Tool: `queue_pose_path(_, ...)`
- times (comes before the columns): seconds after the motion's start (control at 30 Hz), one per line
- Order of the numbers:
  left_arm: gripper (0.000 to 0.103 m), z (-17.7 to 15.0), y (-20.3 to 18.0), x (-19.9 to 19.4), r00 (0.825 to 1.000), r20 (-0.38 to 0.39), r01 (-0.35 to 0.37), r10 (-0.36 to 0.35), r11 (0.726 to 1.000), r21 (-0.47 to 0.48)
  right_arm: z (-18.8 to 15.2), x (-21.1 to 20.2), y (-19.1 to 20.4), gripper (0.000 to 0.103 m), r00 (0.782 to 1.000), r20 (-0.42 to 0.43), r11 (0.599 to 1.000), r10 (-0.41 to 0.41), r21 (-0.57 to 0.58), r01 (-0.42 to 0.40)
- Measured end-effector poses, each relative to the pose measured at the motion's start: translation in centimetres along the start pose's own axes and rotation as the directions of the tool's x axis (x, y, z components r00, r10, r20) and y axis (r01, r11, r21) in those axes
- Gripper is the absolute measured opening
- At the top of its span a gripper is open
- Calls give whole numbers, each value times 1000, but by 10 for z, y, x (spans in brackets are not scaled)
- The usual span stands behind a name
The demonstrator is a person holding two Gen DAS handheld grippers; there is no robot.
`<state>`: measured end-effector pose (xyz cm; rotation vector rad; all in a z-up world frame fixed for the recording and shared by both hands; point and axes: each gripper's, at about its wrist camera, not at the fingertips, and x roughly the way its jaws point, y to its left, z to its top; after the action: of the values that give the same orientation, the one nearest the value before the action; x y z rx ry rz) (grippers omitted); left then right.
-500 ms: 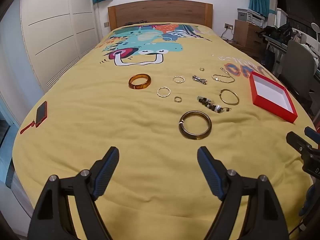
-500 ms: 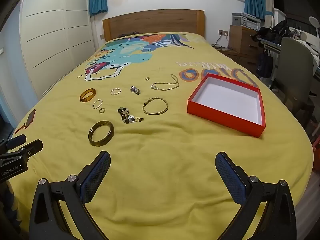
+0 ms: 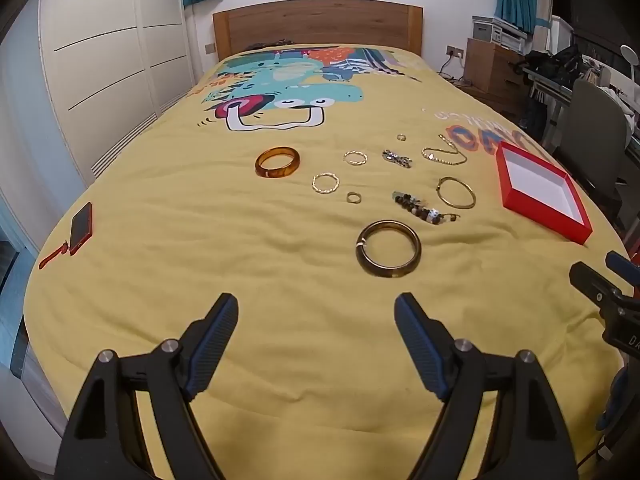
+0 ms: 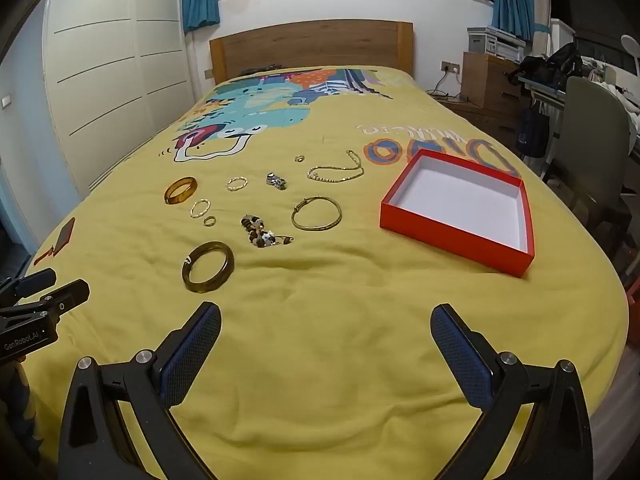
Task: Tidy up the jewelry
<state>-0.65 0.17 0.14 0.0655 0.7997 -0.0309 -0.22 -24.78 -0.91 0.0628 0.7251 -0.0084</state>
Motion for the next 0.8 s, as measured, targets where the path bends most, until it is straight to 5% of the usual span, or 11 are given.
queue_pose_path(0.8,80,5,-3,5,1000,-16,21,-21,1000,5,-1,4,-2,103,1000,-7,1000,20,13,-20)
